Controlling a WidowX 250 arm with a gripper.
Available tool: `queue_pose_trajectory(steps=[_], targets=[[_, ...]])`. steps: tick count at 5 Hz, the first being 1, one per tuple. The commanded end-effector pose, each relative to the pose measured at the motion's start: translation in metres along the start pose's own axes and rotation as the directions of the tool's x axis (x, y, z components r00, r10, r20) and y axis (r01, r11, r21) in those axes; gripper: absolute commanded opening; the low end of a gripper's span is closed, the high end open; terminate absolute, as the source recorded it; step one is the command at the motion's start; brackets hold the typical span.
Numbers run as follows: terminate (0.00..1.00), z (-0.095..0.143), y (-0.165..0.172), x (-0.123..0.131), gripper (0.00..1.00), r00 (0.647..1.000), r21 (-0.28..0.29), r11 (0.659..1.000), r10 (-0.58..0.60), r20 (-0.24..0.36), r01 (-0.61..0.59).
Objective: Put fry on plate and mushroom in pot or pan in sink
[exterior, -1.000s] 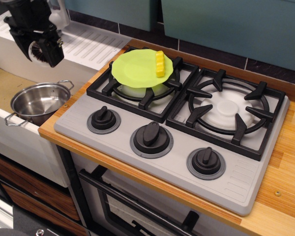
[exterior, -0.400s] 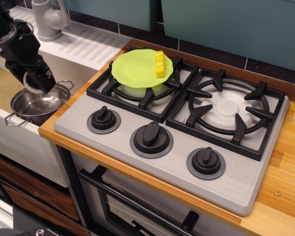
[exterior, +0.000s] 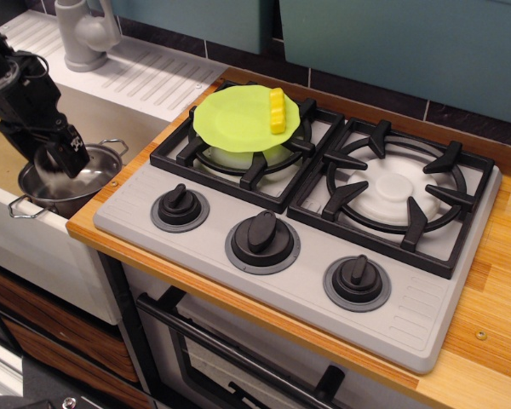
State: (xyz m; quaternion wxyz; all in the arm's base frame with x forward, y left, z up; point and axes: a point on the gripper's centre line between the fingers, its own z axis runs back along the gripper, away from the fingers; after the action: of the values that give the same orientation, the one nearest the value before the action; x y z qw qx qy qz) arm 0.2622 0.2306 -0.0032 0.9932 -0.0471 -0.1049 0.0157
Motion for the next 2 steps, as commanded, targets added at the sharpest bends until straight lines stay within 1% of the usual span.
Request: queue_pose_trajectory(steps=[1,2], targets=[[0.0,0.037,-0.006,0.025,1.0,1.0,0.065,0.998,-0.012,0.022,0.01],[0.0,0.054,-0.013,0.032,1.0,1.0,0.088,0.996,-0.016,0.006,0.015]])
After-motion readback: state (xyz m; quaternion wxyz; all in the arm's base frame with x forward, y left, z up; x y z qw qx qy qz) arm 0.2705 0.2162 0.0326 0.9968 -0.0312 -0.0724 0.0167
